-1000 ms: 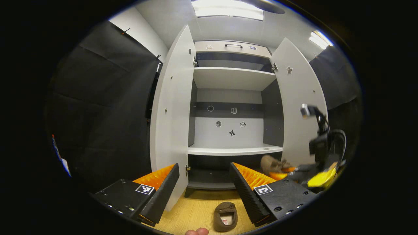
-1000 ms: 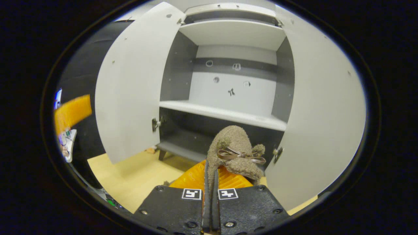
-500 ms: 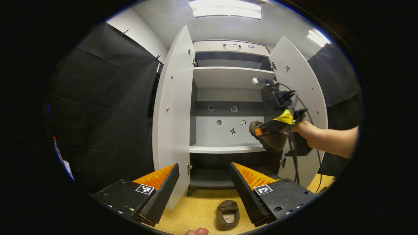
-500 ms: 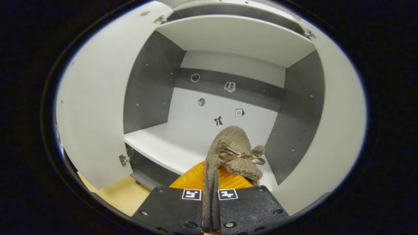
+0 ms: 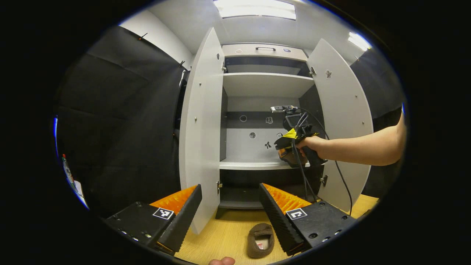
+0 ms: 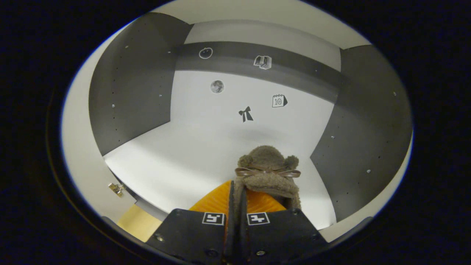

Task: Grab one shoe with the right hand and put it into the shoe cabinet, grab the other shoe with the left hand and put it into the shoe cabinet; then close the right door with the right hand and the left door with the left hand.

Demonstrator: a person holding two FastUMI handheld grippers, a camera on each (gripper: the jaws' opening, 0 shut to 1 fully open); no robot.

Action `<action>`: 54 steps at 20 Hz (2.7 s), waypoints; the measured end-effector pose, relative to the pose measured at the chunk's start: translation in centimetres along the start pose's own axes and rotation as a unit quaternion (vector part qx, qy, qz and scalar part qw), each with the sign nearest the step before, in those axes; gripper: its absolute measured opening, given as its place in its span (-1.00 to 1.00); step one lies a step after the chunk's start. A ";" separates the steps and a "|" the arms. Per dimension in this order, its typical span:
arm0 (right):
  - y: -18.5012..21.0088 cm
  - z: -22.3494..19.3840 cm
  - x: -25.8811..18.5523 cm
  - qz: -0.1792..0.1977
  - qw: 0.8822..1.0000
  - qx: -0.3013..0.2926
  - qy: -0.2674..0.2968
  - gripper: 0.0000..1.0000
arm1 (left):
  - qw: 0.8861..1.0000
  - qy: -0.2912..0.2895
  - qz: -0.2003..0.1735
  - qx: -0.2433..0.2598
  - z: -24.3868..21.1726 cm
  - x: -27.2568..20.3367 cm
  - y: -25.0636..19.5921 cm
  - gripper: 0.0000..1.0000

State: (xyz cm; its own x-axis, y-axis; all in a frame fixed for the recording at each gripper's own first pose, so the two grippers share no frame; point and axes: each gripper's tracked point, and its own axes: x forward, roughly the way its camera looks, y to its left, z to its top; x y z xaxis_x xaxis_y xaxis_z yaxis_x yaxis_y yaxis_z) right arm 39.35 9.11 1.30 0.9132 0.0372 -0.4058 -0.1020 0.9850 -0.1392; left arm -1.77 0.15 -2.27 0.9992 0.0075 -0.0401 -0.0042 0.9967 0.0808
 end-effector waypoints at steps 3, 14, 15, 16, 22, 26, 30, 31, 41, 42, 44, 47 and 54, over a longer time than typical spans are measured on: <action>0.4 -0.2 -0.4 0.007 1.000 0.013 0.013 -0.22 | 1.000 0.002 0.005 -0.002 -0.3 0.2 0.4 0.90; -1.0 2.0 -14.6 0.050 0.992 0.030 -0.110 0.05 | 1.000 0.009 -0.005 0.000 -0.8 1.1 0.1 0.90; -1.1 1.5 -16.1 0.054 0.991 0.030 -0.119 0.05 | 1.000 0.009 -0.008 0.001 -0.9 1.2 -0.1 0.89; -1.2 0.9 -17.4 0.056 0.990 0.027 -0.128 0.05 | 1.000 0.009 -0.013 0.000 -0.9 1.3 -0.4 0.89; -2.0 -5.3 -23.1 0.036 0.986 0.030 -0.158 0.05 | 0.999 0.020 -0.038 -0.010 -1.7 1.5 -2.7 0.90; -2.5 -11.4 -25.6 0.020 0.985 0.052 -0.163 0.05 | 0.998 0.030 -0.050 -0.009 -2.3 1.3 -3.7 0.90; -3.6 -18.6 -27.5 -0.003 0.981 0.082 -0.177 0.05 | 0.997 0.040 -0.062 -0.014 -2.8 1.4 -4.7 0.90; -3.4 -20.4 -28.0 -0.001 0.979 0.101 -0.176 0.05 | 0.997 0.044 -0.062 -0.015 -3.0 1.5 -4.8 0.90; -7.0 -24.9 -30.9 -0.040 0.976 0.129 -0.169 0.56 | 0.985 0.143 -0.074 -0.053 -9.0 2.2 -6.0 0.90; -7.3 -24.5 -30.9 -0.039 0.975 0.134 -0.171 0.56 | 0.983 0.160 -0.074 -0.053 -10.0 2.5 -5.7 0.91; -7.5 -23.8 -31.3 -0.034 0.973 0.141 -0.179 0.56 | 0.974 0.207 -0.080 -0.049 -12.9 2.9 -5.4 0.91; -8.0 -23.1 -31.6 -0.030 0.972 0.142 -0.184 0.56 | 0.950 0.289 -0.092 -0.067 -18.5 3.4 -5.6 0.91; -8.0 -23.0 -31.8 -0.028 0.976 0.128 -0.177 0.56 | 0.905 0.409 -0.076 -0.090 -28.1 3.6 -5.1 0.92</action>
State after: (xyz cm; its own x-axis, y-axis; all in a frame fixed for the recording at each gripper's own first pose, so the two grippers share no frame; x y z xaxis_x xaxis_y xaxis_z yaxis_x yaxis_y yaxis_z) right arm 2.05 -3.84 -5.41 0.9981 -0.0064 -0.0605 0.0121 0.9953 0.0956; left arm 0.69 -2.66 -30.84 0.6241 -0.1471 -0.7674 0.0501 0.9876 -0.1486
